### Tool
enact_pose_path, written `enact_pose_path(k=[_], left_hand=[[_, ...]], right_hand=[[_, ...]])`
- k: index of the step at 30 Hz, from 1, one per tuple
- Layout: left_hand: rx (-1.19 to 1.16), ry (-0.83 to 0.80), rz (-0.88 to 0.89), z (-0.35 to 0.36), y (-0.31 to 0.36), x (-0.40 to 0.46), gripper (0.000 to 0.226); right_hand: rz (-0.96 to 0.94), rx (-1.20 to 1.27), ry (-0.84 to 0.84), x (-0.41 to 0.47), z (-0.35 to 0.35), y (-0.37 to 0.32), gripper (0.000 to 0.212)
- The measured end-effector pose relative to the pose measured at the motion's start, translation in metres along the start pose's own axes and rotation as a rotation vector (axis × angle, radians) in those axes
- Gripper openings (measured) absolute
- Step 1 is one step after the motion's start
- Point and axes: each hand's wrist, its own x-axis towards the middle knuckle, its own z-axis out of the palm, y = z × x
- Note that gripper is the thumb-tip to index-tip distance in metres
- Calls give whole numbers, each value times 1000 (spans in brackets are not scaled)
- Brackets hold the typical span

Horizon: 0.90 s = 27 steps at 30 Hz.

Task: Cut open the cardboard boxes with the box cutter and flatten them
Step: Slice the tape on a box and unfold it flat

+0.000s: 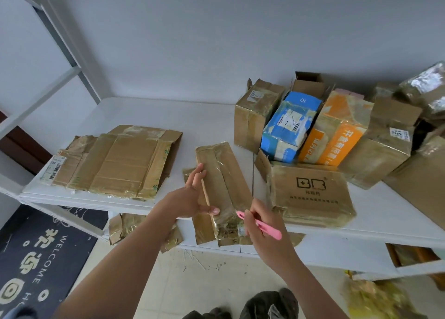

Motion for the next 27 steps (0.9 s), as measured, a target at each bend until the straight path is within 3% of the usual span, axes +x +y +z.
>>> enact_pose_path(k=[13,18,22,24,27], left_hand=[[70,-14,-33,-3,11,-5,127],[252,19,-54,-6,25,-8,125],[604,258,155,-10,26,-7,114],[606,185,294,-14,23,1,113],[599,30,357,-21,22,15,127]], right_hand=[[71,42,-73,-3,-17,5,26],[201,185,60,-6,-22,18,25],[188,406,315,9,-26,27,21],[199,483,345,19,-24,32,21],[204,500,348,25,-23,43,21]])
